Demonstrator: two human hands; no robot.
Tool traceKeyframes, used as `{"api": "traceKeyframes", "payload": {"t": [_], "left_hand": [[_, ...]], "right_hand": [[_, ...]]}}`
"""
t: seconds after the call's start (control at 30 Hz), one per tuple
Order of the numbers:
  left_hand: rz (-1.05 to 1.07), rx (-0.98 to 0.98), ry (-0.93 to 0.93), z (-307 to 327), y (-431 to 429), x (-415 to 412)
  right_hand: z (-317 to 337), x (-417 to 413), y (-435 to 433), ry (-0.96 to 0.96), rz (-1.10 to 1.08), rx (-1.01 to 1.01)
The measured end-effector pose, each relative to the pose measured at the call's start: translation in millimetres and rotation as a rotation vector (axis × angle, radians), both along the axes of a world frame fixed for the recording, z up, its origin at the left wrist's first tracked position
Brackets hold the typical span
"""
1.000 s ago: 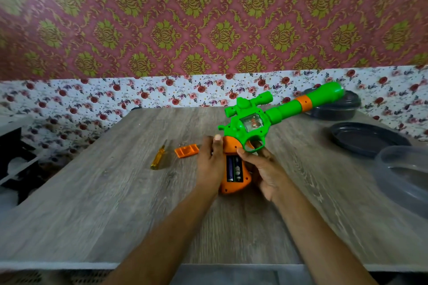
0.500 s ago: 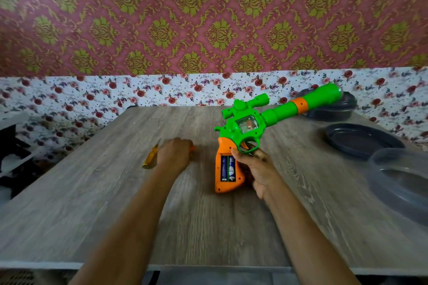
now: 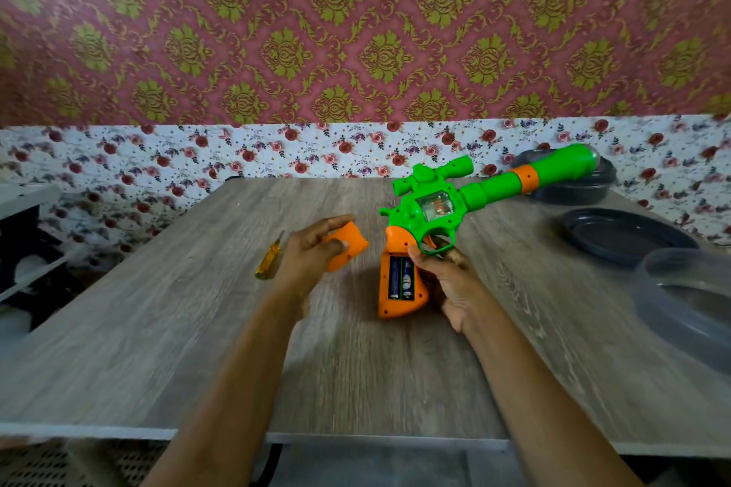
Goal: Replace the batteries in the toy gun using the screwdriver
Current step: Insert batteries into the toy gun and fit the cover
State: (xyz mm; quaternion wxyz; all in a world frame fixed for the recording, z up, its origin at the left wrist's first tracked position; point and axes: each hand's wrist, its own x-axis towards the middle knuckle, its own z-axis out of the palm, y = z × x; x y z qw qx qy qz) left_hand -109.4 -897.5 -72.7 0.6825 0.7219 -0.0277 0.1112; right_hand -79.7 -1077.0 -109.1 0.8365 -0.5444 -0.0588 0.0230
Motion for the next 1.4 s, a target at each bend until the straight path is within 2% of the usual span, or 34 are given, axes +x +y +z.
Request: {"api": "traceKeyframes", "payload": {"t": [0.07,0.1,0.37,0.57,0.77,0.93,1.4], "left_hand": [[-0.129,-0.126,0.029,2.4,-1.7,-3.4],[-0.161,-0.128,0.024,2.9,-2.7,-4.4],[-0.198,-0.207,-0.016,1.6,-3.3,1.0],[-0.264,-0.180,-0.026,0.2,-3.7,1.6],[-0.218,0.008,-0.071,-0.3,-2.5,-0.8],[-0.276,0.069,0.020,-1.9,-3.7,-0.8],[-0.256,0.107,0.076,-1.5,-3.9,-2.7]], "right_hand": [[-1.8,1.6,-0.4,0.001,-0.002,-0.001],[-2.3,2.5,-0.4,-0.006,-0.003,-0.002],[-3.6,5.4,-0.8,-0.018,-0.016,-0.031],[-4.3,6.8,-0.8,-0.021,-0.024,-0.040],[-3.7,5.3,0.4,-0.007,-0.024,-0.030],[-4.2,6.0,0.0,0.006,-0.032,-0.020],[-1.4,3.7,-0.4,0.035,-0.040,-0.034]]}}
